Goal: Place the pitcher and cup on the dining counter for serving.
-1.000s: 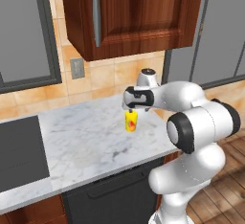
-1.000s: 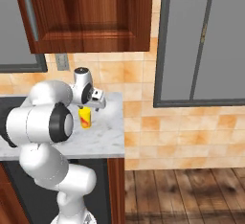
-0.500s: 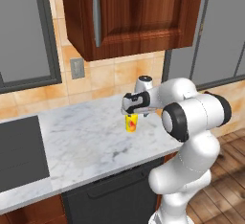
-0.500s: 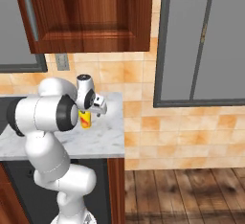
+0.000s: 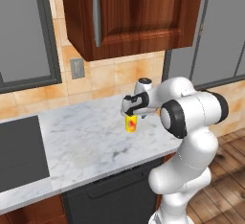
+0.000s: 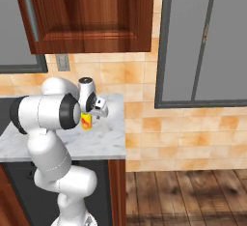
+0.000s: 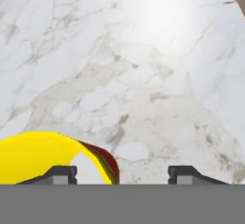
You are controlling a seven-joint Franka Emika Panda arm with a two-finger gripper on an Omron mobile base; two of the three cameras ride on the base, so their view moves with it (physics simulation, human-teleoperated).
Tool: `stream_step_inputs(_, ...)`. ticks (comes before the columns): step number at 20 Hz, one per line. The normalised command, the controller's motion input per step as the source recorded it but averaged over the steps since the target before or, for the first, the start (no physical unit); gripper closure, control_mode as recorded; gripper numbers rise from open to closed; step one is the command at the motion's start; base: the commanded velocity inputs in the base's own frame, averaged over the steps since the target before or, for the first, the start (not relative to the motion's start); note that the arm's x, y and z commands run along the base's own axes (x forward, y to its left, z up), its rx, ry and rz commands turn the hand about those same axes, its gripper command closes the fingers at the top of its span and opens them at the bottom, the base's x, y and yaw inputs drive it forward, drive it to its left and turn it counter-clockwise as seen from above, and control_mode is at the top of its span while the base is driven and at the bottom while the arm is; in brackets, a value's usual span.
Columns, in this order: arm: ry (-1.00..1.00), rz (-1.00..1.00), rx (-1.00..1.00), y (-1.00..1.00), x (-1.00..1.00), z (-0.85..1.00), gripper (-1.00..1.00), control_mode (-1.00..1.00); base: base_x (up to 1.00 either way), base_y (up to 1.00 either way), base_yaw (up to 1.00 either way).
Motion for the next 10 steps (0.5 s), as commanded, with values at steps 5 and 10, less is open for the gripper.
stream_step_inputs(5,0.00,0.00,0.00,0.00,0.00,0.00,1.00,-1.00,0.00,0.00,0.00)
stream_step_inputs(10,0.00,0.00,0.00,0.00,0.00,0.00,1.00,-1.00,0.00,0.00,0.00)
